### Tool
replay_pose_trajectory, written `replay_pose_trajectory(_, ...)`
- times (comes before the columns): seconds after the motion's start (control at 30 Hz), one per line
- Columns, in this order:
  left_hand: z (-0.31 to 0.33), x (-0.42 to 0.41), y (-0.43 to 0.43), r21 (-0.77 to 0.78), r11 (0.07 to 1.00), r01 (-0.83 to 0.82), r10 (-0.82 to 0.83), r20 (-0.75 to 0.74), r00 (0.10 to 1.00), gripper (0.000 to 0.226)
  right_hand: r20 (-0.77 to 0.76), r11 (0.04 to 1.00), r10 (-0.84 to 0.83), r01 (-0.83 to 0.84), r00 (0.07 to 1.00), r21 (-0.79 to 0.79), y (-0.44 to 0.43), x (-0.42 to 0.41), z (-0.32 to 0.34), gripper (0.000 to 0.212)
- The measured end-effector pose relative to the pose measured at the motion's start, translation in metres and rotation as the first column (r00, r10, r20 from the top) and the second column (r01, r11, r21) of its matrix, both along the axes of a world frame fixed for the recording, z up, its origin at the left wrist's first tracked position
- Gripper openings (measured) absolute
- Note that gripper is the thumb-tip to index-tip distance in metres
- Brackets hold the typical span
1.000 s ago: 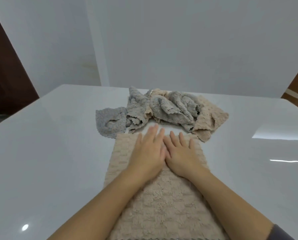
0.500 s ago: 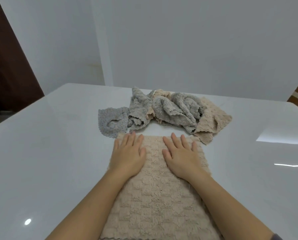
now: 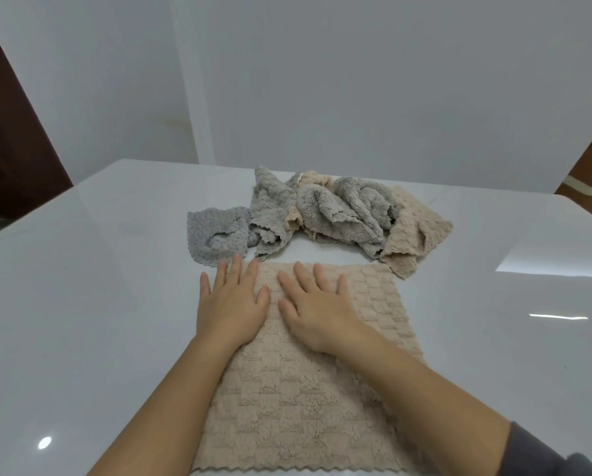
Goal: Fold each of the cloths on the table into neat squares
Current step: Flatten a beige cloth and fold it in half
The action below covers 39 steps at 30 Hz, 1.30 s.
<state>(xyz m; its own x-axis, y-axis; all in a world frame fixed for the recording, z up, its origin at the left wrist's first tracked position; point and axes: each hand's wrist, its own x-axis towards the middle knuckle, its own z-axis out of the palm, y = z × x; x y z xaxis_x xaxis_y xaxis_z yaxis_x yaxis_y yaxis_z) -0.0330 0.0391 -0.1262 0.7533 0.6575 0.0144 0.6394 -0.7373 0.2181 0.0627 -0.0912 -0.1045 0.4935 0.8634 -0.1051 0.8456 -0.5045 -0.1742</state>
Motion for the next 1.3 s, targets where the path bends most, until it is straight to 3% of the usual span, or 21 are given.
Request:
replay_pose_trajectory(0.2, 0.000, -0.001, 0.000, -0.006, 1.000, -0.004, 0.004, -0.001, 1.000, 0.062, 0.031, 0.998, -0.056, 0.055, 0.998, 0.018, -0.018, 0.019, -0.010, 0.058)
replay_pose_trajectory(0.47, 0.001, -0.001, -0.001, -0.010, 1.000, 0.002, -0.002, -0.004, 1.000, 0.061, 0.043, 0.960, -0.281, 0.280, 0.959, 0.031, -0.053, 0.060, -0.013, 0.060)
replay_pose_trajectory(0.67, 0.015, -0.004, -0.013, 0.071, 0.997, -0.019, 0.017, 0.029, 0.999, 0.065, 0.064, 0.957, -0.287, 0.284, 0.956, 0.055, -0.053, 0.060, -0.015, 0.061)
replay_pose_trajectory(0.8, 0.035, 0.001, -0.076, 0.026, 0.984, 0.179, -0.181, 0.129, 0.975, 0.064, 0.077, 0.953, -0.299, 0.294, 0.951, 0.068, -0.051, 0.060, -0.015, 0.060)
replay_pose_trajectory(0.93, 0.015, -0.008, -0.121, -0.019, 0.936, 0.351, -0.351, 0.017, 0.936, 0.063, 0.074, 0.951, -0.306, 0.301, 0.949, 0.069, -0.052, 0.058, -0.014, 0.060)
replay_pose_trajectory(1.1, 0.004, -0.046, -0.103, 0.017, 0.956, 0.294, -0.294, -0.024, 0.956, 0.063, 0.055, 0.952, -0.303, 0.301, 0.951, 0.051, -0.053, 0.058, -0.012, 0.061)
replay_pose_trajectory(1.3, 0.003, -0.104, -0.071, 0.004, 0.990, 0.141, -0.141, -0.018, 0.990, 0.086, 0.051, 0.959, -0.282, 0.280, 0.958, 0.036, -0.055, 0.058, -0.010, 0.061)
